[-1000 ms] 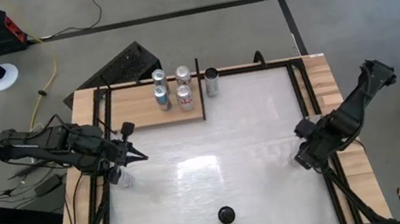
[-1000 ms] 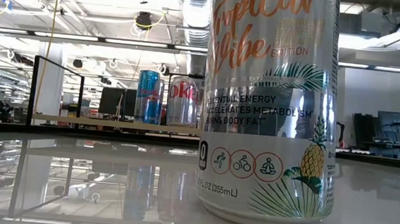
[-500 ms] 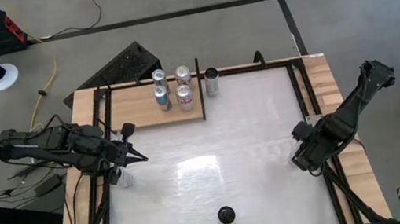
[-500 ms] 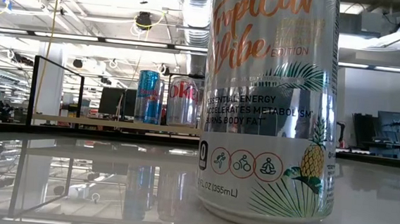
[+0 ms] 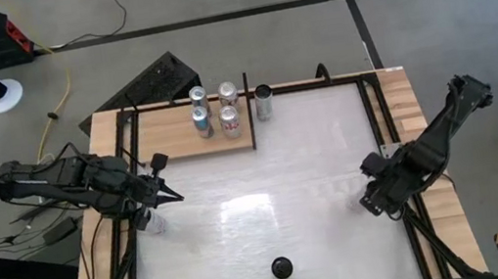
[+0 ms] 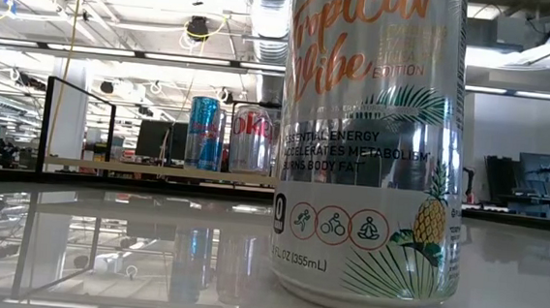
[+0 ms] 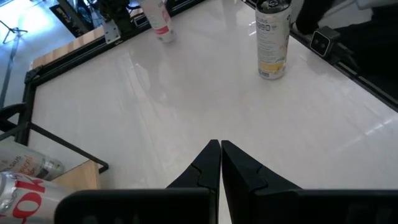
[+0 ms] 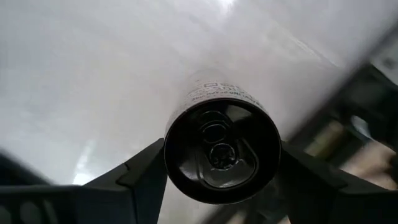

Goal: Place canned beverage on shelf
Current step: Put the right white-pink soda can on the shelf

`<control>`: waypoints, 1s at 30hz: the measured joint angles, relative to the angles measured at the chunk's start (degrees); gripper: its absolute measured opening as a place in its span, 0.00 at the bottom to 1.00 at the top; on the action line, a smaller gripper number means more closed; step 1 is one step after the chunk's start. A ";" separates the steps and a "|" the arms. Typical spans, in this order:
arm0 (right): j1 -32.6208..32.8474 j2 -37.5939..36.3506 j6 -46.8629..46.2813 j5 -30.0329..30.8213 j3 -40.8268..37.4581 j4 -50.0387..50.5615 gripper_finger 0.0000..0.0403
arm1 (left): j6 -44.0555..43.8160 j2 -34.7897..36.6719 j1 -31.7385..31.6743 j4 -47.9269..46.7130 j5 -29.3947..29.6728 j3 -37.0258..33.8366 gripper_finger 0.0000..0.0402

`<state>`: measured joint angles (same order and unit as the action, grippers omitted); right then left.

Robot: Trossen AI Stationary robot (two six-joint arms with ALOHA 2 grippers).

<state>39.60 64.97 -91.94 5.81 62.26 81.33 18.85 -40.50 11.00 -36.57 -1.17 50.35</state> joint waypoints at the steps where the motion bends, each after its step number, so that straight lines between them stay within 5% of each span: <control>1: -0.17 0.11 0.97 1.50 0.81 -1.04 0.68 | 0.00 -0.01 0.00 0.02 0.00 0.00 0.00; 8: -8.21 6.77 19.20 10.51 9.74 -4.57 0.68 | -0.21 0.00 0.00 0.05 0.00 0.00 0.00; 15: -21.19 18.77 49.20 10.84 22.28 -12.66 0.68 | -2.97 -0.02 0.00 0.45 0.00 0.00 0.00; 23: -36.38 35.03 80.28 2.44 42.18 -24.43 0.68 | -5.79 1.04 0.01 0.30 2.02 0.02 0.00; 30: -43.00 50.99 91.28 -7.47 58.54 -19.05 0.68 | -6.14 2.08 0.00 -0.88 3.43 0.02 0.00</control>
<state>-3.40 115.96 -0.66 -1.66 120.81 62.28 12.71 -38.41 11.00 -37.45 2.26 50.37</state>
